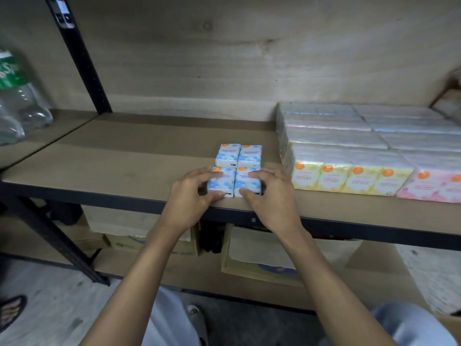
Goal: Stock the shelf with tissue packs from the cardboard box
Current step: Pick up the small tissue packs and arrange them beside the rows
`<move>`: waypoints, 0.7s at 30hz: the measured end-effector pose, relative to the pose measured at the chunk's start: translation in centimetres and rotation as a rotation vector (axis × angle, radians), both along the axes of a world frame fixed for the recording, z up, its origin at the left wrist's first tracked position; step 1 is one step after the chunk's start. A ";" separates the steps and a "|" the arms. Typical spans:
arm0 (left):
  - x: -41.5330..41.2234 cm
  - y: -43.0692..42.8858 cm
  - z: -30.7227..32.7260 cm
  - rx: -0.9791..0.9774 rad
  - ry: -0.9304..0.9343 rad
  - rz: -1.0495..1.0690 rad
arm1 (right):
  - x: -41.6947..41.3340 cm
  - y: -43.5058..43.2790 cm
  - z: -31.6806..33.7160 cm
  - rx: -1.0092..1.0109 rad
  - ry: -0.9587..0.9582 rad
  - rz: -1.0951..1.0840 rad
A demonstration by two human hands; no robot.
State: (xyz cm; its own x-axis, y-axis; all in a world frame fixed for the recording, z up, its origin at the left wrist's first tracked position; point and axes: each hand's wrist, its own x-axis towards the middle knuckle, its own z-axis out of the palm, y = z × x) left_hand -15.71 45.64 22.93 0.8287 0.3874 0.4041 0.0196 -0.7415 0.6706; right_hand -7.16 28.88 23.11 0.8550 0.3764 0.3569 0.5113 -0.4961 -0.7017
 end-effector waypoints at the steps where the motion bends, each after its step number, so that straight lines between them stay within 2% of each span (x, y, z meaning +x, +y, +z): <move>1: 0.2 0.1 0.0 -0.004 0.002 -0.008 | 0.1 0.0 0.0 -0.005 -0.002 0.000; 21: 2.5 0.9 -0.2 -0.099 -0.002 -0.006 | 1.4 0.8 0.2 -0.015 -0.056 -0.030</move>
State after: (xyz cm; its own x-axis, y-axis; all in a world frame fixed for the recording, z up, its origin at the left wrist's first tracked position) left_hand -13.21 46.57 22.78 0.8300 0.4209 0.3659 0.0140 -0.6716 0.7408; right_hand -5.80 29.68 23.34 0.8448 0.3563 0.3992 0.5344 -0.5224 -0.6645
